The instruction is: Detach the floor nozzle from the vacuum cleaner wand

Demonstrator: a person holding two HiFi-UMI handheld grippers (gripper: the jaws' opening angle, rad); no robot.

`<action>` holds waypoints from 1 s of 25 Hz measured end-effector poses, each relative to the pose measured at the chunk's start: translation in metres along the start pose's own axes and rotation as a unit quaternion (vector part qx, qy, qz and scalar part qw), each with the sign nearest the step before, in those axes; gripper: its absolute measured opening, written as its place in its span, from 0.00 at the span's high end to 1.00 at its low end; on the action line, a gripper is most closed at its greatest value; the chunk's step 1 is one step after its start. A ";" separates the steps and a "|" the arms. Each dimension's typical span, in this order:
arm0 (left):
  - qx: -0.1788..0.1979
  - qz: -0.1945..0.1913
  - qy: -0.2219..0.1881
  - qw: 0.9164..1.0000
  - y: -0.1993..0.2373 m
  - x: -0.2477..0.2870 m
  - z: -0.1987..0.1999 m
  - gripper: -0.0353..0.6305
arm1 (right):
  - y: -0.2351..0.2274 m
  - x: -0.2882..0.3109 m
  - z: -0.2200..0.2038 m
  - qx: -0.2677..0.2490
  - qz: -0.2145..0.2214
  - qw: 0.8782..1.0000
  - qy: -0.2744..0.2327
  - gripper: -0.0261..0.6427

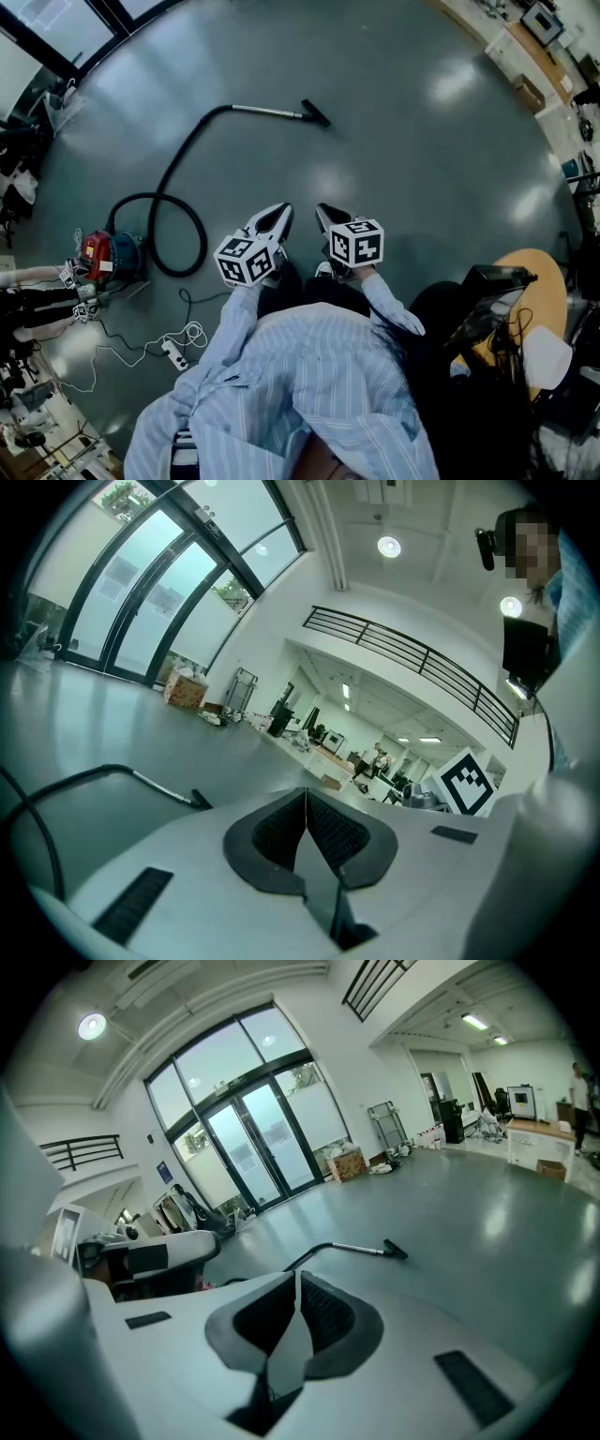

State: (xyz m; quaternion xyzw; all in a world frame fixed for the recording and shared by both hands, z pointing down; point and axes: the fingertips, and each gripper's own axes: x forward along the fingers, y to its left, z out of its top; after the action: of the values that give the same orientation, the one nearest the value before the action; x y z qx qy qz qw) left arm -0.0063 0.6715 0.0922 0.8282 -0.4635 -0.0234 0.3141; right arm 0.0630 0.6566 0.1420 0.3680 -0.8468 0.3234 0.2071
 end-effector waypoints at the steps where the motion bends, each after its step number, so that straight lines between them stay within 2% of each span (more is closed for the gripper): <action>1: -0.001 0.000 -0.001 1.000 0.005 -0.001 0.003 0.94 | 0.002 0.004 0.002 -0.001 -0.001 1.000 0.001 0.93; 13: -0.002 -0.008 -0.002 1.000 0.072 -0.006 0.044 0.94 | 0.025 0.062 0.031 -0.005 -0.021 1.000 0.005 0.93; 20: 0.008 -0.021 0.013 1.000 0.106 -0.009 0.056 0.94 | 0.035 0.095 0.039 0.018 -0.037 0.999 0.004 0.93; 25: -0.010 -0.017 0.022 1.000 0.133 -0.013 0.053 0.94 | 0.038 0.108 0.036 0.030 -0.051 0.998 0.011 0.93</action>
State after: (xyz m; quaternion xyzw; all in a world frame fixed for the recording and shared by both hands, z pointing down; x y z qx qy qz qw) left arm -0.1319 0.6053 0.1184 0.8332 -0.4420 -0.0154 0.3318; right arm -0.0390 0.5984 0.1654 0.4133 -0.8146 0.3415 0.2213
